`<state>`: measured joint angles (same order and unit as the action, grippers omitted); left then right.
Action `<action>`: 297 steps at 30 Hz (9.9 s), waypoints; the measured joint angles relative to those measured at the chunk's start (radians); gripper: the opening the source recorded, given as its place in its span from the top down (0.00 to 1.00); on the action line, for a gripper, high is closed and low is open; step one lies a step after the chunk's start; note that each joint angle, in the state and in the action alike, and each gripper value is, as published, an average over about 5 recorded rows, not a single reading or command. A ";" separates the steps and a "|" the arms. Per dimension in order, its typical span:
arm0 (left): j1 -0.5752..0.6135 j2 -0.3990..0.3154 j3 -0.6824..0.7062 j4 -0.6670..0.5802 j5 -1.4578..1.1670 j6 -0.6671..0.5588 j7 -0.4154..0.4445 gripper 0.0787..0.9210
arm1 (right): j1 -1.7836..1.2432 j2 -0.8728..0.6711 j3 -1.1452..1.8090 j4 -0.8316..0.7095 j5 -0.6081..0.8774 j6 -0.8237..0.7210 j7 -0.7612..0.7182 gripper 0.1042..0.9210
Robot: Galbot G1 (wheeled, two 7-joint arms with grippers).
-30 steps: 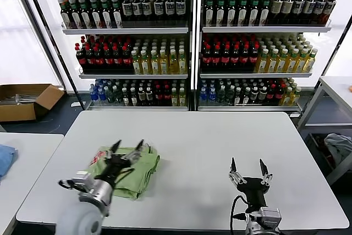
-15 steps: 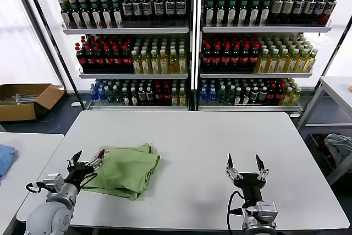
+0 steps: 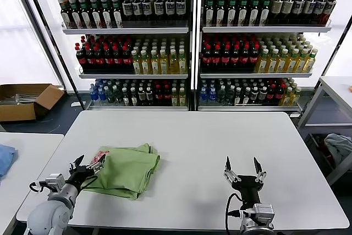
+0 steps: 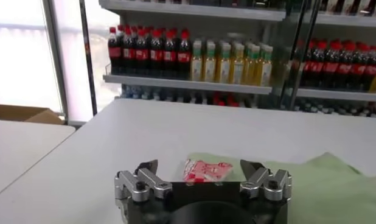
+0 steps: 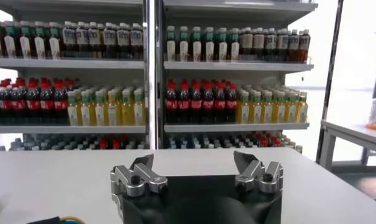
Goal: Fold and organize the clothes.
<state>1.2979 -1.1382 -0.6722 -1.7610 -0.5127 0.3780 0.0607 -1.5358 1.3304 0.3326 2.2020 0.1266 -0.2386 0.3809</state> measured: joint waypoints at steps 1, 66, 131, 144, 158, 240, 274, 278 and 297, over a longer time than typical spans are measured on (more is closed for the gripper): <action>-0.001 0.001 0.002 0.010 -0.001 0.000 0.003 0.12 | 0.000 0.000 0.000 0.000 0.000 0.000 0.000 0.12; -0.006 0.134 0.001 -0.110 -0.030 0.018 -0.024 0.96 | 0.000 0.002 0.039 -0.013 0.001 0.008 0.008 0.12; -0.057 -0.123 0.197 -0.239 0.190 0.072 -0.214 0.12 | 0.509 0.085 -0.309 -0.370 0.611 -0.319 0.182 0.26; -0.035 -0.121 0.174 -0.251 0.180 0.077 -0.225 0.12 | 0.486 0.102 -0.321 -0.377 0.625 -0.329 0.211 0.62; -0.026 -0.136 0.167 -0.262 0.177 0.077 -0.227 0.12 | 0.478 0.067 -0.308 -0.361 0.602 -0.327 0.213 0.98; 0.141 -0.253 0.246 -0.380 0.274 0.026 -0.182 0.12 | 0.320 -0.086 -0.055 -0.225 0.476 -0.249 0.028 0.12; 0.125 -0.259 0.232 -0.361 0.278 -0.023 -0.164 0.12 | 0.225 -0.126 0.055 -0.062 0.363 -0.240 0.011 0.12; 0.105 -0.252 0.223 -0.347 0.278 -0.044 -0.159 0.12 | 0.200 -0.150 0.097 -0.035 0.264 -0.225 -0.010 0.12; 0.092 -0.237 0.194 -0.306 0.249 -0.113 -0.158 0.12 | 0.193 -0.189 0.193 -0.101 0.078 -0.175 -0.097 0.12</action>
<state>1.3900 -1.3749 -0.4783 -2.0673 -0.2637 0.2649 -0.0976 -1.3432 1.1418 0.5260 2.1015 0.2048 -0.4137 0.2839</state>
